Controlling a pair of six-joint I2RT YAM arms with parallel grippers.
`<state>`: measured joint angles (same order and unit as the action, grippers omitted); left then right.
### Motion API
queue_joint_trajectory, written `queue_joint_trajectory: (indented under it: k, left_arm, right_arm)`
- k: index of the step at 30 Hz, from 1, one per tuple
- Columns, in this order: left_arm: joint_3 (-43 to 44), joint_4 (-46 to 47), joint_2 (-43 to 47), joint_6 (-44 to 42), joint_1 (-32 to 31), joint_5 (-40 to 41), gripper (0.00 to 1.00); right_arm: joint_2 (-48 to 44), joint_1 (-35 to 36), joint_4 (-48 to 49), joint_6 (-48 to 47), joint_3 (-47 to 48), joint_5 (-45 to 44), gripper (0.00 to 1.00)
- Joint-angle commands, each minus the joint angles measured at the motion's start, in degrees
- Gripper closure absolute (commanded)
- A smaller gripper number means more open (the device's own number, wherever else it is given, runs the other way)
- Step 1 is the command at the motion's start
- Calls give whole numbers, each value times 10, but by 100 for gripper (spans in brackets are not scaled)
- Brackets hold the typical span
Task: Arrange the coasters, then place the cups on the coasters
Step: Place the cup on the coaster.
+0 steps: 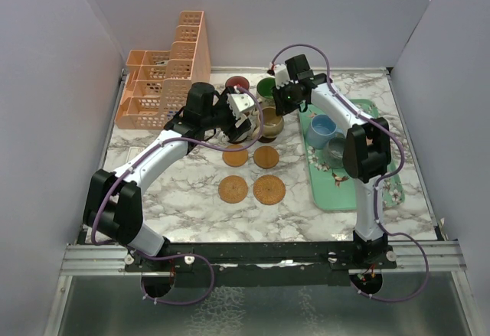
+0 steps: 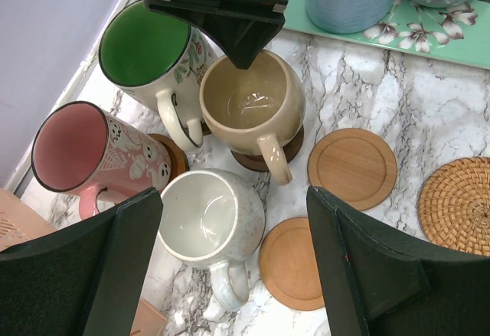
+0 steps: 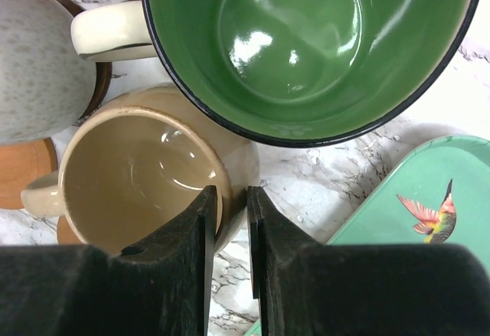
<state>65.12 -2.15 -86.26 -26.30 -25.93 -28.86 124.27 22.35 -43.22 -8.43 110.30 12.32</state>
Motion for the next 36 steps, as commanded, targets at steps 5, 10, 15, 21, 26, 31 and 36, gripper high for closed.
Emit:
queue_joint_trajectory:
  k: [5,10,15,21,26,31,36]
  left_arm:
    - [-6,11,19,0,4,-3,21]
    - [-9,12,18,-1,4,-3,21]
    - [-9,13,17,-2,4,-5,21]
    - [-8,12,18,-2,3,-7,21]
    - [-9,11,19,-4,3,-6,21]
    - [-11,11,20,-5,3,-6,21]
    - [-13,12,22,-5,4,-6,21]
  right_arm:
    - [30,5,-5,0,18,-12,78]
    - [26,5,-6,2,22,-13,81]
    - [20,5,-12,6,30,-13,85]
    - [11,5,-20,12,39,-10,88]
    - [5,6,-27,18,39,-5,88]
    - [1,10,-28,24,39,-7,88]
    - [2,14,-32,30,48,-10,88]
